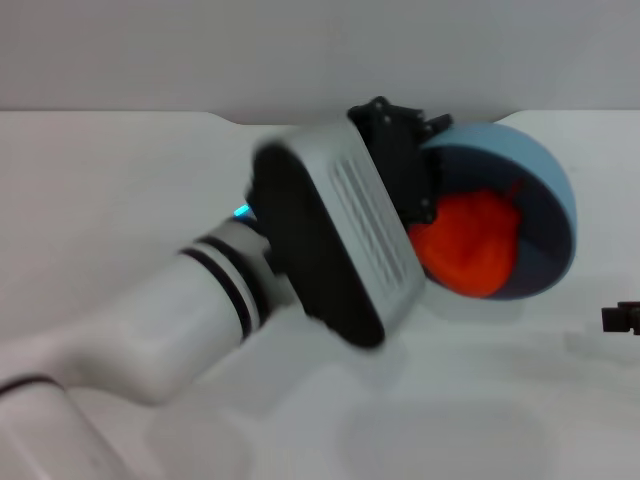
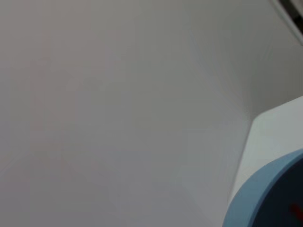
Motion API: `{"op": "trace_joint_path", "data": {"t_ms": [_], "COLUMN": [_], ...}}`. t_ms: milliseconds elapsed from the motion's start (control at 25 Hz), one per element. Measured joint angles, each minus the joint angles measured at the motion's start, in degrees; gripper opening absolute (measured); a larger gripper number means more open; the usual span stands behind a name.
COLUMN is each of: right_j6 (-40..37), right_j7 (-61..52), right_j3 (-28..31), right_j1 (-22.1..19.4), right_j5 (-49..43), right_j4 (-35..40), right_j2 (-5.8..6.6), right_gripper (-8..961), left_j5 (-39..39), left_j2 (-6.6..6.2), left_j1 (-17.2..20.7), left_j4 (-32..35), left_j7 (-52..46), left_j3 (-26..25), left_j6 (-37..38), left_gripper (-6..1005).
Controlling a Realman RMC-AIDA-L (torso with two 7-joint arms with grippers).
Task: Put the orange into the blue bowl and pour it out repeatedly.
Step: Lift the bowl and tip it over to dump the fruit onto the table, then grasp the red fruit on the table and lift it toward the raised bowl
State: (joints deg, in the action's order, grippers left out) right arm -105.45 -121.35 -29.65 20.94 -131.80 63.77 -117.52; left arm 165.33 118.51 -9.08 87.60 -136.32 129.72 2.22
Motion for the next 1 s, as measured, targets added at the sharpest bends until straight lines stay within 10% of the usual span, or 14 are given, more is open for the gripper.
{"op": "trace_joint_path", "data": {"t_ms": [320, 640, 840, 1000], "right_j6": [-0.02, 0.32, 0.49, 0.56], "right_j7": [-0.03, -0.03, 0.17, 0.24], "right_j3": [0.24, 0.02, -0.22, -0.74], "right_j1": [-1.08, -0.40, 0.69, 1.90], "right_j5": [-0.03, -0.04, -0.03, -0.03], "right_j4": [-0.14, -0.35, -0.50, -0.67], "right_j2": [-0.01, 0.29, 0.31, 0.24], "right_gripper": [449, 448, 449, 449], "left_j5": [-2.41, -19.78, -41.60, -49.85], "left_j2": [0.51, 0.58, -0.19, -0.16], "left_j1": [-2.59, -5.53, -4.20, -5.57], "left_j4": [-19.38, -22.02, -8.73, -3.46], "left_j7": [24.55, 32.65, 31.67, 25.91], "left_j3": [7.32, 9.87, 1.62, -15.72], "left_j6": [-31.88, -39.14, -26.13, 4.04], "left_gripper": [0, -1, 0, -1]}}
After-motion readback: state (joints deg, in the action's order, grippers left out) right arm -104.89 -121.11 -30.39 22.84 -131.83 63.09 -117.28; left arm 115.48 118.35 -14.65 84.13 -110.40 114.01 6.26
